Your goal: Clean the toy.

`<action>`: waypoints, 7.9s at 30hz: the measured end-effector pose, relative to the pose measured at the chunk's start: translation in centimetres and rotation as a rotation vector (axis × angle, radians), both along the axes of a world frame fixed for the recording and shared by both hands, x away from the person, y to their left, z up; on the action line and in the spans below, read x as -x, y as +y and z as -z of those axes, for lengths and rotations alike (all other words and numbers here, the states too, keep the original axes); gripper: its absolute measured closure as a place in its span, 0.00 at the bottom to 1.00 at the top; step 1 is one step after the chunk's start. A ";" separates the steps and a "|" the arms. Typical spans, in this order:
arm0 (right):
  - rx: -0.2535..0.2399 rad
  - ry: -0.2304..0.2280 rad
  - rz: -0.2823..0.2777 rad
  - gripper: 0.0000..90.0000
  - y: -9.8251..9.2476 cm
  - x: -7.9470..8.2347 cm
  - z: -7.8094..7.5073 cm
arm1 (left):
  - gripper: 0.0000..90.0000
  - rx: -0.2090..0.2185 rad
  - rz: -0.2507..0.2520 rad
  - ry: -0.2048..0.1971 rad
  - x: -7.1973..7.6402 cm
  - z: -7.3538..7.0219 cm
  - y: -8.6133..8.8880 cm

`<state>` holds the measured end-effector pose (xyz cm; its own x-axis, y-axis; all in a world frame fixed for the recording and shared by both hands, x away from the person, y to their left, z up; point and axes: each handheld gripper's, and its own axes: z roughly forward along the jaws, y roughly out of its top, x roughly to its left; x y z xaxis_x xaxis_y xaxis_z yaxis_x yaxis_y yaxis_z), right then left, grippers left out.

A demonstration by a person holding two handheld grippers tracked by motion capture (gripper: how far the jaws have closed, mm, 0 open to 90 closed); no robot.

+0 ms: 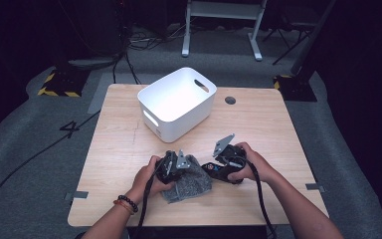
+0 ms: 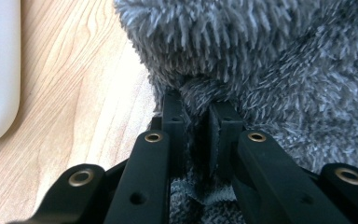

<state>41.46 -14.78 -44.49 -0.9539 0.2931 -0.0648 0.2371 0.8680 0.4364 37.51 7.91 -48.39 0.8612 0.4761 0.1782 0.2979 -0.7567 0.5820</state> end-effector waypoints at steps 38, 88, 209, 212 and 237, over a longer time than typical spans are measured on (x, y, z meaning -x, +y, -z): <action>-0.462 -0.080 -0.078 0.71 -4.7 2.2 -1.3 | 0.91 0.208 0.025 -0.033 -0.7 -2.1 -1.9; -0.599 -0.160 -0.046 0.72 -7.4 3.2 -1.0 | 0.38 0.054 0.084 0.056 -0.3 0.1 -6.6; -0.689 -0.183 0.108 0.74 -9.2 3.1 -3.4 | 0.85 0.111 0.301 -0.028 2.5 -0.1 -10.9; -0.697 -0.176 0.109 0.74 -9.4 3.2 -3.5 | 0.85 0.114 0.190 -0.015 0.6 0.5 -9.2; -0.638 -0.154 0.061 0.73 -8.9 3.6 -2.7 | 0.85 0.273 0.149 0.023 -1.2 -1.6 -6.0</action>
<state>37.83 -23.65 -41.81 -0.9280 0.3726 0.0047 0.1711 0.4149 0.8936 38.72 1.88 -46.80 0.9276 0.3715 0.0403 0.2109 -0.6095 0.7642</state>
